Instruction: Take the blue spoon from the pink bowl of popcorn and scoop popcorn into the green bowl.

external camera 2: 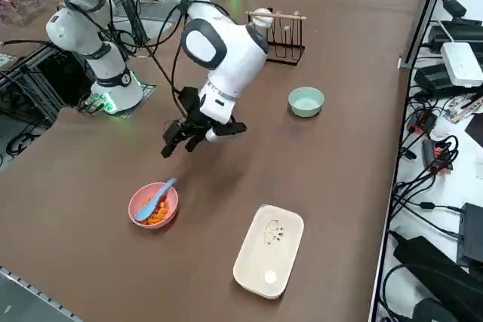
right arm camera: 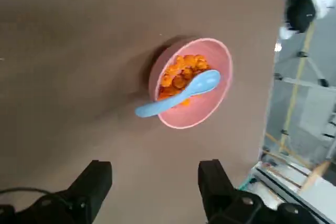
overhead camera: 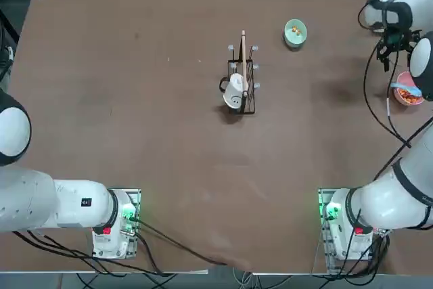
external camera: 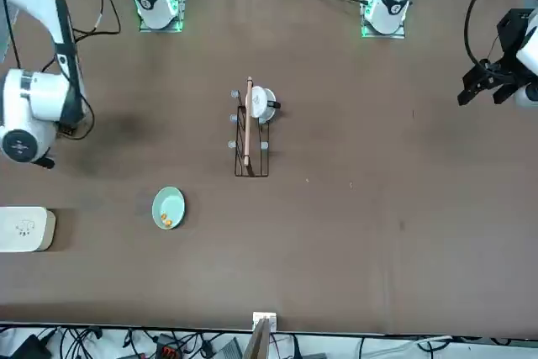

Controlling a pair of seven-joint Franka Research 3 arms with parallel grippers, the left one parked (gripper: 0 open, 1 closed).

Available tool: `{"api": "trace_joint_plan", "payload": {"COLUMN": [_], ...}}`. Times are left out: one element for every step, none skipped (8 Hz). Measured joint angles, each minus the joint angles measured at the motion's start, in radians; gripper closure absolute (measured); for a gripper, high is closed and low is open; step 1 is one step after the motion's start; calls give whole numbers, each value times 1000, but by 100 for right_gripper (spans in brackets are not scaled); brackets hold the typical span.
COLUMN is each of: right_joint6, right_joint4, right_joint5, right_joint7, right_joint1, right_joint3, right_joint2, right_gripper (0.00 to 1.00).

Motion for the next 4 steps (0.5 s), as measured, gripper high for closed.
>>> {"api": "trace_joint_plan", "payload": {"right_joint6": [-10,-43,-96,-154], "right_joint4": [35,79,137,201], "right_joint5": [80,171,272,365], "right_joint7": [-70,-126,-179,-232], "right_joint1": [-16,-24,-26,-26], "right_joint3": [-1,-2,-2,-1], "right_joint2": [-1,-3,-8,-15], "right_gripper": [0,0,0,0]}}
